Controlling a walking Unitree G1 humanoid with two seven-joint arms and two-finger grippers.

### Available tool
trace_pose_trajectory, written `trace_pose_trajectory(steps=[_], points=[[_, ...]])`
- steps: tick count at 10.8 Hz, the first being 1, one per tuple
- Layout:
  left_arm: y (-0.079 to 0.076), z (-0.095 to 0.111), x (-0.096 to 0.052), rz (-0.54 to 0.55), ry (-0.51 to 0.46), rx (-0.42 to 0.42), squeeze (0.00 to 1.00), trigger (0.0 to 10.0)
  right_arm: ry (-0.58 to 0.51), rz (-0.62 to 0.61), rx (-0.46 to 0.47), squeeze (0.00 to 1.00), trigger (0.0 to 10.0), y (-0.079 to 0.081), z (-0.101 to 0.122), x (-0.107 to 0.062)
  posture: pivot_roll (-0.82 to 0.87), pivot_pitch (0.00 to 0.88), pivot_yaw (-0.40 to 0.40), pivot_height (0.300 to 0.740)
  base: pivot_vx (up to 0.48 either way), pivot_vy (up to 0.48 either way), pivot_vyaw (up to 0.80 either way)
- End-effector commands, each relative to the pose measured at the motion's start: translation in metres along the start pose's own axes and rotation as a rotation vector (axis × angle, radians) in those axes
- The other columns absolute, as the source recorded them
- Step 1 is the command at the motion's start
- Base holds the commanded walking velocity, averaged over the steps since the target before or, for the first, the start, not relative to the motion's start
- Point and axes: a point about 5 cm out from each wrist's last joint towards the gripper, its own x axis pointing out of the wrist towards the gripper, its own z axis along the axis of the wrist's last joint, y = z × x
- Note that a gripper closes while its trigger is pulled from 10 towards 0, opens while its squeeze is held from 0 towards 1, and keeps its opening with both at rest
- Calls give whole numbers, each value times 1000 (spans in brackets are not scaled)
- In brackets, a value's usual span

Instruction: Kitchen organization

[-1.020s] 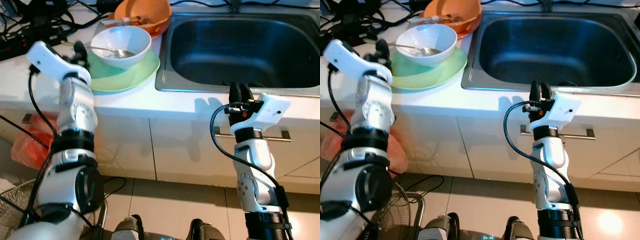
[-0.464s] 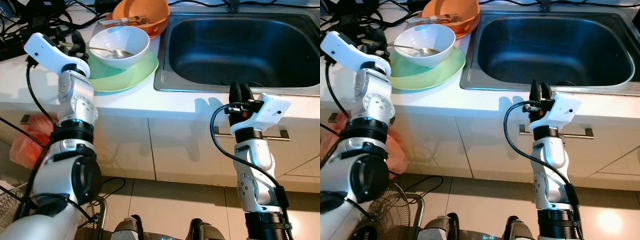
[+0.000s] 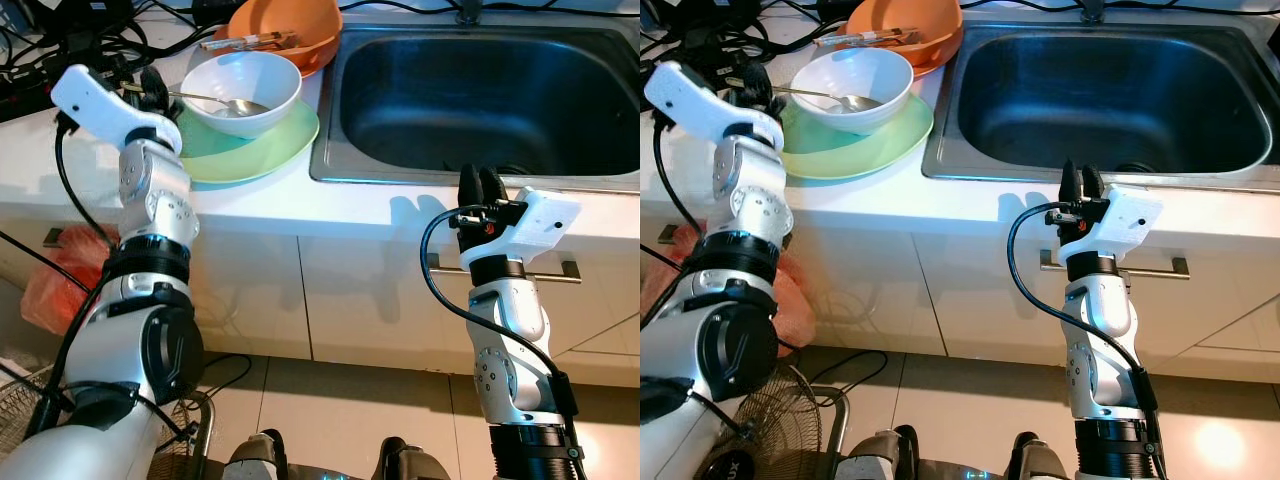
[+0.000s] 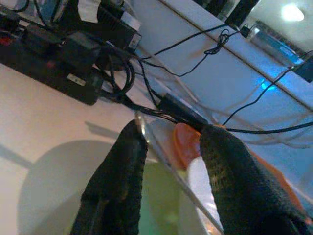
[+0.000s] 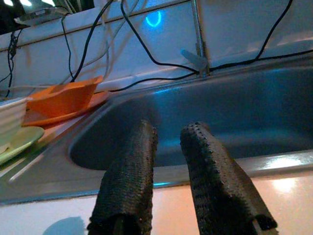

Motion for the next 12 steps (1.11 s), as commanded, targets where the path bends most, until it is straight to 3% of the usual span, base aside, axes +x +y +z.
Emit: trace_pose_trajectory(steps=[1, 8, 12], points=[[-1, 1, 1, -5, -7, 12, 0, 0, -1, 7, -5, 0, 10000, 2, 0, -2, 74, 176, 61, 740, 0, 0, 0], [-1, -2, 0, -10, -11, 11, 0, 0, 4, 5, -6, 0, 10000, 1, -1, -2, 73, 173, 58, 740, 0, 0, 0], [-8, -6, -4, -67, -28, -8, 0, 0, 6, 4, -3, 0, 10000, 1, -1, -3, 73, 170, 60, 740, 0, 0, 0]])
